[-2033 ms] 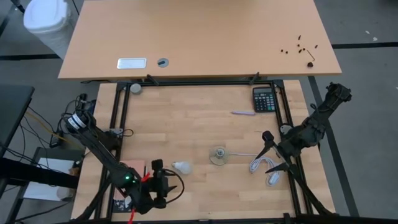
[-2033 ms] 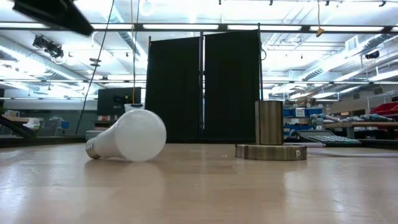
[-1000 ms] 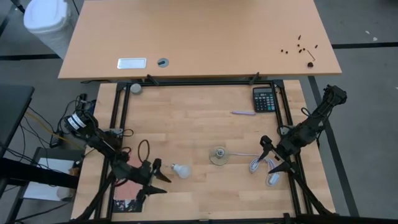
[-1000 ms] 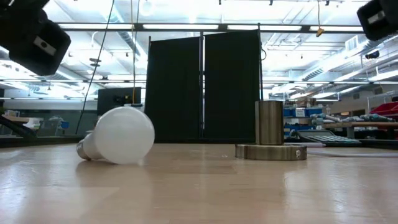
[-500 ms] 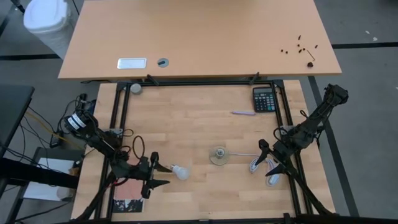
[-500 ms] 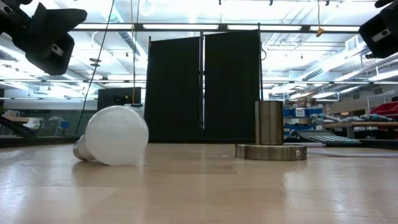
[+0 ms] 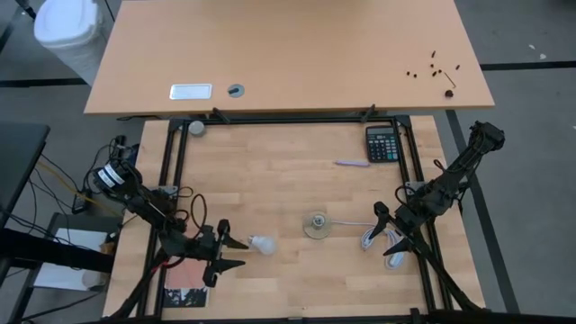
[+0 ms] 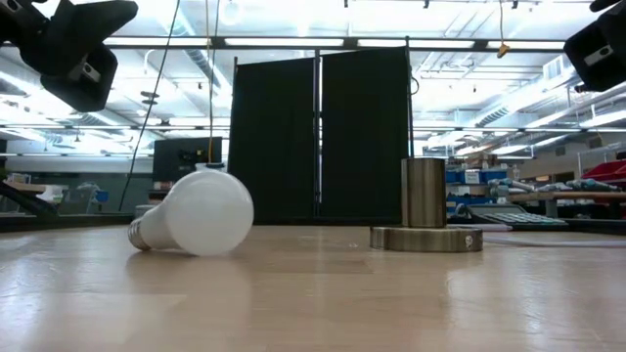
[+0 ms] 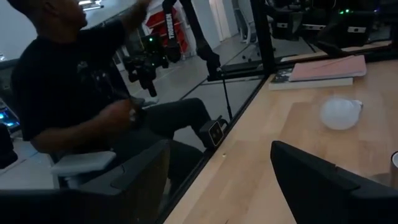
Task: Screw lightbulb
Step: Return to Home Position
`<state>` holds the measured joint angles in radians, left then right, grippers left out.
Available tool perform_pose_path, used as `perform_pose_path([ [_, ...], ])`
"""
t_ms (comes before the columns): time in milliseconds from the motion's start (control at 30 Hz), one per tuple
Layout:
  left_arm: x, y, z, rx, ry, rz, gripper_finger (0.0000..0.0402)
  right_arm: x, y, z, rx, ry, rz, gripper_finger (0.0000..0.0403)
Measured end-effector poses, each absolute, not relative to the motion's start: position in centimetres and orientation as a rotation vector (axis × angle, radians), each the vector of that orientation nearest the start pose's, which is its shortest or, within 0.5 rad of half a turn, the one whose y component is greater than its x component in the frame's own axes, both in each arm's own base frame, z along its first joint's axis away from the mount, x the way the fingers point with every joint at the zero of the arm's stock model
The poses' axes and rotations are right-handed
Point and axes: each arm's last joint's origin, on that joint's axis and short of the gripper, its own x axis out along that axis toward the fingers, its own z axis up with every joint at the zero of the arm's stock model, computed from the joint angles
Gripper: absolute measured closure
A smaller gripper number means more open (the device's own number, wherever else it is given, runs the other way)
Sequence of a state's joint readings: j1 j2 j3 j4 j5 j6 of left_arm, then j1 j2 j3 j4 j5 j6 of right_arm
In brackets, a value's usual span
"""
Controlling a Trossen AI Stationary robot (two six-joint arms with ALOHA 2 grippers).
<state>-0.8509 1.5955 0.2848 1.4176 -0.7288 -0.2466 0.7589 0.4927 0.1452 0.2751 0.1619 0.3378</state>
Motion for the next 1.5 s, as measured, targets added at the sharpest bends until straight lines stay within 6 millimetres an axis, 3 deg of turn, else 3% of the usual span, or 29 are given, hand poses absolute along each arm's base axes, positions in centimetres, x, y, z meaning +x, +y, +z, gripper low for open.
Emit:
perform_pose_path([
  [333, 17.0, -16.5, 15.4, -0.318, -0.052, -0.138, 0.0183, 10.1, 8.9, 19.4, 0.295, 0.166, 0.579, 0.0113],
  [467, 15.8, -15.9, 15.9, -0.369, -0.044, -0.330, 0.0183, 10.1, 8.9, 19.4, 0.294, 0.166, 0.579, 0.0114],
  [800, 12.4, -12.6, 15.8, 0.189, -0.091, -0.474, 0.0183, 10.1, 8.9, 19.4, 0.295, 0.166, 0.579, 0.0114],
  [1033, 10.8, -10.8, 15.5, 0.176, -0.037, -0.493, 0.0183, 10.1, 8.9, 19.5, 0.295, 0.165, 0.579, 0.0113],
  [1333, 9.6, -9.6, 14.2, 0.238, 0.174, -0.532, 0.0183, 10.1, 8.9, 19.5, 0.295, 0.165, 0.579, 0.0114],
  [1500, 9.0, -8.9, 14.6, 0.210, 0.169, -0.529, 0.0183, 10.1, 8.9, 19.5, 0.296, 0.164, 0.579, 0.0114],
])
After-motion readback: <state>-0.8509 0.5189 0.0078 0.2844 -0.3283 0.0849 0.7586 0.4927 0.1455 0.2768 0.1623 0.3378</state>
